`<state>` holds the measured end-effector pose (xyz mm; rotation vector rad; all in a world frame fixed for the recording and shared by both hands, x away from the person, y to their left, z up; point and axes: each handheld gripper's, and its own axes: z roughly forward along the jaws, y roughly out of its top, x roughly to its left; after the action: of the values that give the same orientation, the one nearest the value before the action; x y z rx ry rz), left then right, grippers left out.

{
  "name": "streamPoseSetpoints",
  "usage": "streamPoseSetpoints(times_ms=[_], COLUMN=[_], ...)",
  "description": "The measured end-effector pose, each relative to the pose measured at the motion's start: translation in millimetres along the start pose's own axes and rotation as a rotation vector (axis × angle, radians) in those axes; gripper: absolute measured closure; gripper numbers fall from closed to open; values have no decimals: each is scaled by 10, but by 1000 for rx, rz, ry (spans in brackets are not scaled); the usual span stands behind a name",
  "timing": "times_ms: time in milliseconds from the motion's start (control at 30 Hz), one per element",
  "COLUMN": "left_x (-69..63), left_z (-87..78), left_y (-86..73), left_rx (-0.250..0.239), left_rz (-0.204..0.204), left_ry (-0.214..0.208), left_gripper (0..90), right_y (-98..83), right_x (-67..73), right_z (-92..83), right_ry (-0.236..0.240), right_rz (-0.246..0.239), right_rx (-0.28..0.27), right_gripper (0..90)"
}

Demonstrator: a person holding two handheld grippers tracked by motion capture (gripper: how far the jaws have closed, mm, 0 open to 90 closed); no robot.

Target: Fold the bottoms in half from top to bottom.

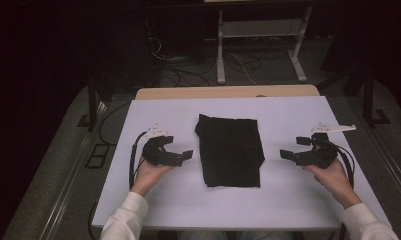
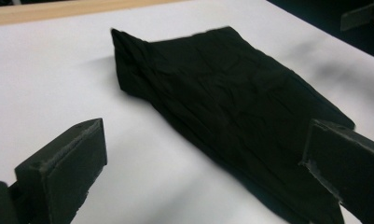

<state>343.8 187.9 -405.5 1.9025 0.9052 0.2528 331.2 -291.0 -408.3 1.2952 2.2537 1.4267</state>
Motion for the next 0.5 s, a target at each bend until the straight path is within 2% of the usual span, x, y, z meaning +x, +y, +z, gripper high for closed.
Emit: streamPoseSetpoints(times_ms=[267, 500], left_x=[-142, -206], left_z=[-101, -166], left_y=[-165, -317], left_rx=[-10, -24], left_rz=[17, 23], left_ry=[-14, -4], left_gripper=[0, 0], right_y=[-181, -323], right_x=[98, 177], right_z=[-73, -121], right_ry=[5, 13], right_rz=[-24, -39], right_rx=[-6, 4], right_gripper=[0, 0])
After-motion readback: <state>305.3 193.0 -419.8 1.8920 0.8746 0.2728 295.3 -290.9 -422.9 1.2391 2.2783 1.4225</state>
